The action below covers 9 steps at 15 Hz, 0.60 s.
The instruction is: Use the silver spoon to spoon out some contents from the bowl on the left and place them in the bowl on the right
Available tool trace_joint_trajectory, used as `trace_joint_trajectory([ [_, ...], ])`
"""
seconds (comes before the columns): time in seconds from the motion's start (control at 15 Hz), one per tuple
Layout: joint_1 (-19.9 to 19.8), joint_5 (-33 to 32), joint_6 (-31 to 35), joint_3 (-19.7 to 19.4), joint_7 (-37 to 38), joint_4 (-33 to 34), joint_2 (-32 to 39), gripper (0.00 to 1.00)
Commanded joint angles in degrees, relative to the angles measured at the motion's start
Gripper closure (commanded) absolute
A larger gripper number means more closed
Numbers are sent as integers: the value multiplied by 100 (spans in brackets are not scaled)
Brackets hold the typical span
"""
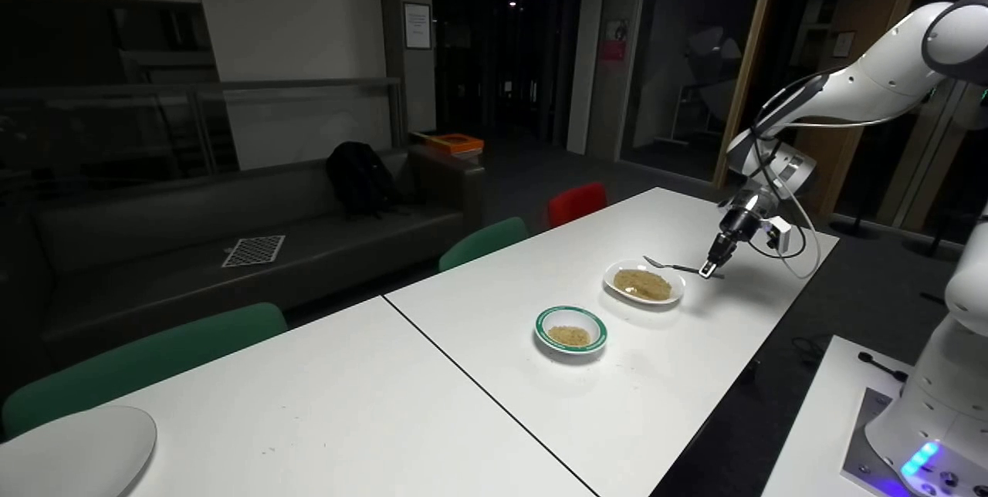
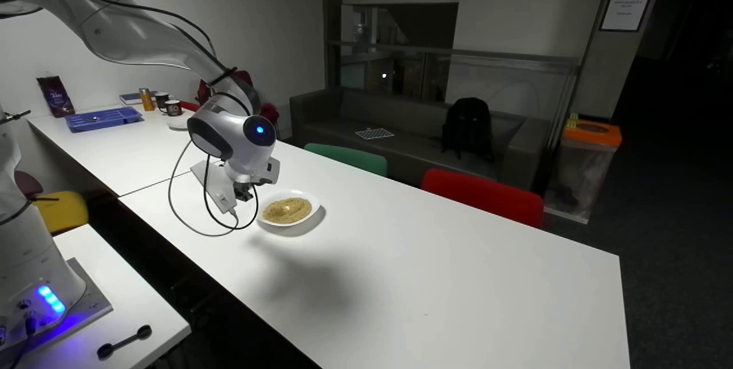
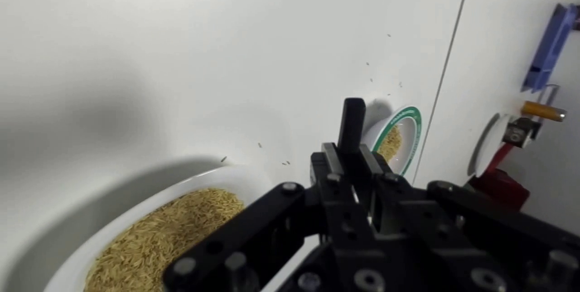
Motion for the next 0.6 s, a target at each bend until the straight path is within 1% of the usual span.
trace_joint_trajectory([
  [0.0,158,56,1049,220,-125,-414,-197,97],
  [0.53,401,57,3036,660,-142,-892,-107,97],
])
